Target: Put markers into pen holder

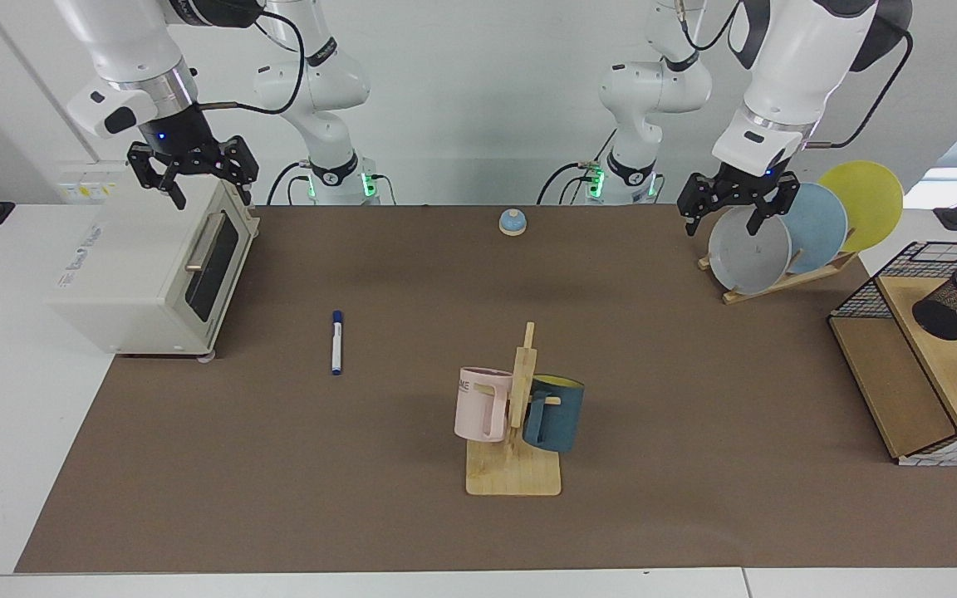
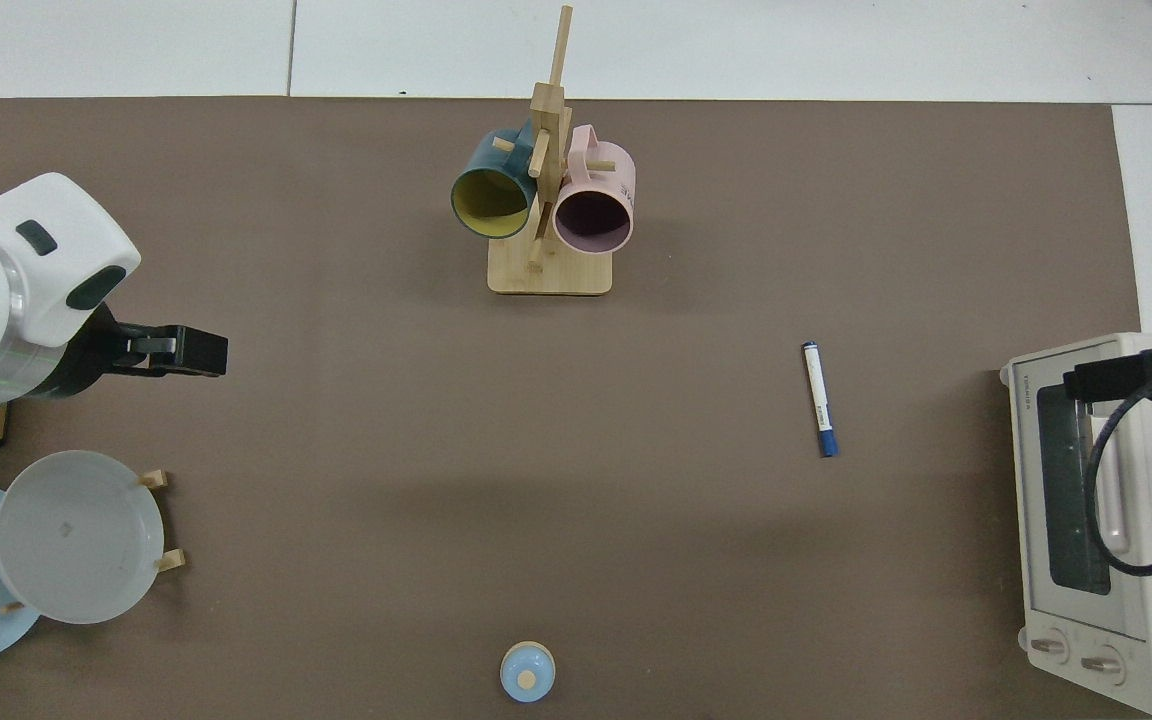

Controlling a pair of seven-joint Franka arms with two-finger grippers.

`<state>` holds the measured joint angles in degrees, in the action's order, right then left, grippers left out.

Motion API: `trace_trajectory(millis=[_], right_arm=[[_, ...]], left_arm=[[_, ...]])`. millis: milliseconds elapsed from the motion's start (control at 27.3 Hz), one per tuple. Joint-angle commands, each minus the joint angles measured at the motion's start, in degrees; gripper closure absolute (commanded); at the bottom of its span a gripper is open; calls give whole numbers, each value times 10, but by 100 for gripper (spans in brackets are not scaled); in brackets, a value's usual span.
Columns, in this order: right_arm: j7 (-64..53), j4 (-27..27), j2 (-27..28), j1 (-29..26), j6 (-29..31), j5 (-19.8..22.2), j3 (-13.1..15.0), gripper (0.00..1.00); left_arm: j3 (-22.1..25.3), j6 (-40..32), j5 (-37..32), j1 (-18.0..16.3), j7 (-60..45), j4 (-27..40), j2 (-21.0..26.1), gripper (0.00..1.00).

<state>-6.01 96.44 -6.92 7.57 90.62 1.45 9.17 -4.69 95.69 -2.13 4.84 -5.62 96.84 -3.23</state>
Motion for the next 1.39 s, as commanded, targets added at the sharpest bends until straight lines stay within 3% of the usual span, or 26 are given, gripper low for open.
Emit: trace_trajectory(millis=[0,696,1025,1355], right_arm=[[2,4,-6,-11,-11,-2,-6,0],[3,2,-5,-11,-4,-8,-6,0],[4,3,-5,-17,-1,0,-6,0],[39,5,32,14,77,-2,-12,0]], left_arm=[[6,1,-16,7,21,-2,0,0],[24,2,7,4,31,-1,1,0],[57,-2,7,11,59,1,0,0],[75,-2,7,11,80,1,0,0]])
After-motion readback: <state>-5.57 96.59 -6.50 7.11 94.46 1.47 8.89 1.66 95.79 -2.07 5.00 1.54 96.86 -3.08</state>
